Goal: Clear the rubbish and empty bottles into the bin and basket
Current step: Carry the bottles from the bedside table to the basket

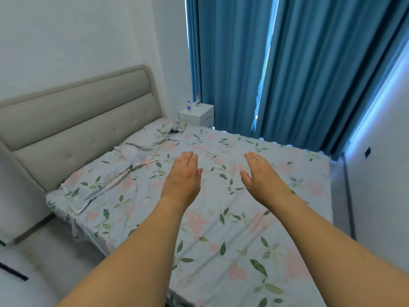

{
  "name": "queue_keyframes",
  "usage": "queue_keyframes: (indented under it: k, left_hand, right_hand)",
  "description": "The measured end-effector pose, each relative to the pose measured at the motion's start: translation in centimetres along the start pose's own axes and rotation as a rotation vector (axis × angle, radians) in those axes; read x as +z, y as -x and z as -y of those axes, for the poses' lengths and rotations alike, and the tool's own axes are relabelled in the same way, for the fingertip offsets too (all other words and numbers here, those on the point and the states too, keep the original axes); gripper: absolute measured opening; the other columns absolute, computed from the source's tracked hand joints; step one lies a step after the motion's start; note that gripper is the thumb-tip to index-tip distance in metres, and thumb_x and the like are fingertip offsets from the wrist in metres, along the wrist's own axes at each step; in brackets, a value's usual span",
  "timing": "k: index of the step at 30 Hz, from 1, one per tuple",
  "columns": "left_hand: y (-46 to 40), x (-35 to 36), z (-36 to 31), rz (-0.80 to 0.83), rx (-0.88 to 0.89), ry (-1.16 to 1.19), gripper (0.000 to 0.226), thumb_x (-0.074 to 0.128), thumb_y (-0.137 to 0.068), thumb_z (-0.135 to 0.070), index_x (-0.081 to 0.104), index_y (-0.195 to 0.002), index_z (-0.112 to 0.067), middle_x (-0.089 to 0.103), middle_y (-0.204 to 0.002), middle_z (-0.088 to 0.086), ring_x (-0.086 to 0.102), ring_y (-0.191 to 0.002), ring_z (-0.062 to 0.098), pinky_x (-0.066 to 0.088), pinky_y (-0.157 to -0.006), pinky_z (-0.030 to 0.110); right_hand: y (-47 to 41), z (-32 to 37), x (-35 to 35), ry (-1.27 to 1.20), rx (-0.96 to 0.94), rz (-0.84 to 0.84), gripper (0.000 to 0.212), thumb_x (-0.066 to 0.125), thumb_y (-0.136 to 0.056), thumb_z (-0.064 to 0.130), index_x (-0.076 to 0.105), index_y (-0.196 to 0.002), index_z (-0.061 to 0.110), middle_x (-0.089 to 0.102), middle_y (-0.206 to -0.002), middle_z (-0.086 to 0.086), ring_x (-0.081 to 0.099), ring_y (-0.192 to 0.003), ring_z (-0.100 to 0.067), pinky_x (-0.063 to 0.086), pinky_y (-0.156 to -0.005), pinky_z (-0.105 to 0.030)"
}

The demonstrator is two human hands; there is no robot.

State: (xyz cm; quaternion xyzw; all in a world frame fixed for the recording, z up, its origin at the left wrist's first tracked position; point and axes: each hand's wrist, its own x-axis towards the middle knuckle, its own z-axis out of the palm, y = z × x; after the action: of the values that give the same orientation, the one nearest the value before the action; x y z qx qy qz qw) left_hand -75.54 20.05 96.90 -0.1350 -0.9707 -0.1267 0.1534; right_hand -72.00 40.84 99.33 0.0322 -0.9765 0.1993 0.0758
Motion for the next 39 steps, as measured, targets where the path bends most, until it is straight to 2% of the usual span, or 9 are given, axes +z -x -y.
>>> queue_keyframes:
  k: [6,10,14,16,19,23,27,32,39]
  left_hand:
    - [-0.9,2.5,-14.3,0.011,0.207,0.105,0.050,0.029,-0.104,-0.030,0.024,-0.149,-0.009,0.021,-0.158,0.008,0.014,-0.147,0.022,0.006,-0.120,0.032]
    - [-0.6,4.2,-23.1,0.032,0.340,0.167,0.050,0.029,-0.104,-0.030,0.024,-0.150,-0.010,0.020,-0.158,0.007,0.013,-0.147,0.021,0.006,-0.119,0.031]
    - [-0.6,5.9,-29.4,0.072,0.452,0.202,0.050,0.030,-0.104,-0.030,0.025,-0.149,-0.009,0.022,-0.158,0.007,0.014,-0.147,0.022,0.008,-0.120,0.032]
    - [-0.7,6.7,-31.8,0.084,0.491,0.223,0.050,0.031,-0.104,-0.030,0.026,-0.149,-0.009,0.023,-0.157,0.006,0.015,-0.146,0.022,0.012,-0.120,0.034]
    - [-0.5,7.8,-36.0,0.103,0.555,0.252,0.050,0.032,-0.103,-0.031,0.026,-0.149,-0.009,0.024,-0.157,0.006,0.016,-0.146,0.022,0.012,-0.121,0.035]
    - [0.0,8.5,-41.3,0.093,0.603,0.267,0.051,0.031,-0.104,-0.032,0.026,-0.149,-0.010,0.022,-0.158,0.005,0.015,-0.146,0.021,0.008,-0.119,0.032]
    - [-0.2,8.9,-45.3,0.045,0.616,0.290,0.049,0.036,-0.102,-0.032,0.033,-0.145,-0.009,0.030,-0.154,0.006,0.022,-0.143,0.021,0.012,-0.118,0.029]
    - [-1.8,9.7,-47.1,0.024,0.626,0.230,0.049,0.037,-0.102,-0.030,0.033,-0.145,-0.008,0.032,-0.152,0.006,0.023,-0.142,0.022,0.013,-0.118,0.031]
    - [-4.7,11.7,-50.9,0.035,0.600,0.245,0.049,0.038,-0.102,-0.030,0.032,-0.145,-0.009,0.030,-0.153,0.004,0.022,-0.142,0.020,0.016,-0.117,0.031]
  right_hand:
    - [6.8,-10.7,-6.8,0.003,0.215,-0.083,0.056,0.039,-0.101,0.027,0.019,-0.151,0.010,0.018,-0.158,-0.004,0.015,-0.146,-0.016,0.012,-0.117,-0.027]
    - [11.4,-17.0,-10.3,-0.012,0.330,-0.153,0.053,0.043,-0.098,0.027,0.029,-0.146,0.009,0.032,-0.151,-0.007,0.030,-0.138,-0.022,0.028,-0.115,-0.037]
    - [15.3,-21.3,-12.9,0.006,0.451,-0.200,0.045,0.045,-0.097,0.020,0.038,-0.138,0.003,0.040,-0.141,-0.010,0.037,-0.131,-0.027,0.030,-0.109,-0.033]
    - [17.0,-23.0,-13.7,0.007,0.498,-0.215,0.044,0.041,-0.098,0.020,0.036,-0.140,0.005,0.036,-0.145,-0.009,0.033,-0.135,-0.025,0.026,-0.110,-0.031]
    - [19.6,-25.8,-15.1,0.013,0.552,-0.215,0.054,0.037,-0.101,0.023,0.020,-0.150,0.009,0.020,-0.157,-0.006,0.019,-0.144,-0.019,0.013,-0.115,-0.026]
    - [22.0,-29.3,-17.1,0.019,0.567,-0.241,0.050,0.036,-0.102,0.023,0.023,-0.148,0.009,0.024,-0.155,-0.006,0.021,-0.142,-0.018,0.015,-0.114,-0.024]
    - [22.8,-32.4,-18.4,0.018,0.543,-0.217,0.051,0.035,-0.102,0.024,0.020,-0.150,0.010,0.021,-0.156,-0.005,0.019,-0.143,-0.017,0.013,-0.114,-0.023]
    - [21.8,-35.2,-18.7,-0.012,0.525,-0.185,0.054,0.035,-0.103,0.026,0.017,-0.151,0.012,0.015,-0.159,-0.003,0.014,-0.146,-0.015,0.012,-0.115,-0.024]
    - [19.9,-39.0,-20.2,0.009,0.486,-0.168,0.055,0.036,-0.102,0.028,0.017,-0.151,0.013,0.016,-0.159,-0.001,0.016,-0.145,-0.015,0.014,-0.115,-0.024]
